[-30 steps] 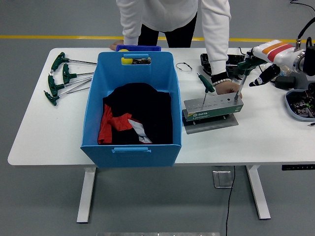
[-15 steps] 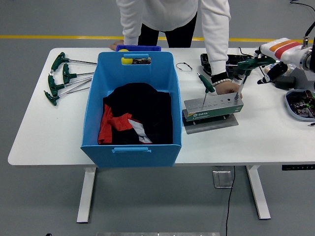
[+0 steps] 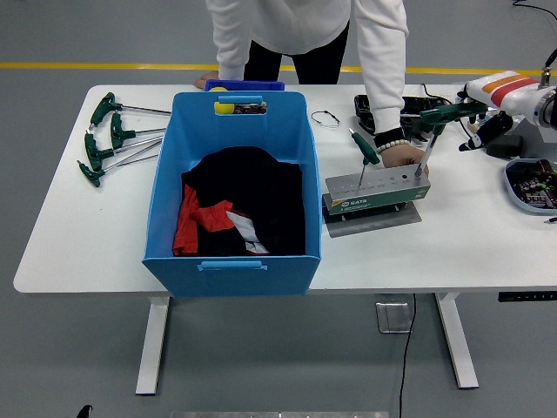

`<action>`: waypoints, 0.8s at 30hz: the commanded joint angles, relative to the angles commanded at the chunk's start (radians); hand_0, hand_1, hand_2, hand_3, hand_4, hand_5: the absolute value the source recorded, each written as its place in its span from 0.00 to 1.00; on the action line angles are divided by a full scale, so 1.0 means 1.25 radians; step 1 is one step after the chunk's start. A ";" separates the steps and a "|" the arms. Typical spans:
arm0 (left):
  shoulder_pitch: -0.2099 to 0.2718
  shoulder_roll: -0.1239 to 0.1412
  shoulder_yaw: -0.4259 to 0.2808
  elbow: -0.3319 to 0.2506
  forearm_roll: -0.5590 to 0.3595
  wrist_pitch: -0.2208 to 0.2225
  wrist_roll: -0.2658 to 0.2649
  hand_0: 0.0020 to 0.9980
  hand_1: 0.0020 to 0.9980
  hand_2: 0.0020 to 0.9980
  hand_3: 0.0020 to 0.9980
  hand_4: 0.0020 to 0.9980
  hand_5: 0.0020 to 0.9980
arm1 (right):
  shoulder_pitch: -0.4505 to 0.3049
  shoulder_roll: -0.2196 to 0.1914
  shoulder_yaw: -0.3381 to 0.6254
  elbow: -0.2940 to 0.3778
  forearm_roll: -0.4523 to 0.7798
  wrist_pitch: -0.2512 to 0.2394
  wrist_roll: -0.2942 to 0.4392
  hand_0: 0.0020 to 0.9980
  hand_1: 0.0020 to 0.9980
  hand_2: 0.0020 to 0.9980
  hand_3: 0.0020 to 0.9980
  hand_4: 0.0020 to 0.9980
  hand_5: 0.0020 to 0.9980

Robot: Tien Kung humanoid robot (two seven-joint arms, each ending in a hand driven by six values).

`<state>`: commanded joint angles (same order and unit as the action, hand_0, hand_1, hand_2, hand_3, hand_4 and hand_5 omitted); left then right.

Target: Lift tool from toolbox,place it in box,lift tool from toolbox,place it in box

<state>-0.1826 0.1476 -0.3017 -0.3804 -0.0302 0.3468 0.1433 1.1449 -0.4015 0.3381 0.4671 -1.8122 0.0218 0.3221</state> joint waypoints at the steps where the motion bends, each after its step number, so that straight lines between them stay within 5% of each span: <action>1: -0.001 0.000 0.000 0.000 0.000 0.000 0.000 0.81 0.79 0.82 0.84 0.67 1.00 | 0.001 0.000 0.000 0.000 0.006 0.003 -0.002 0.49 0.41 0.42 0.52 1.00 0.29; 24: -0.021 0.006 0.002 -0.002 0.011 0.001 0.001 0.81 0.79 0.81 0.84 0.67 1.00 | -0.006 0.011 -0.004 -0.012 0.040 0.014 -0.011 0.50 0.41 0.41 0.52 1.00 0.30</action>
<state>-0.2086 0.1556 -0.2995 -0.3833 -0.0162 0.3477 0.1445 1.1370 -0.3872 0.3335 0.4517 -1.7622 0.0391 0.3085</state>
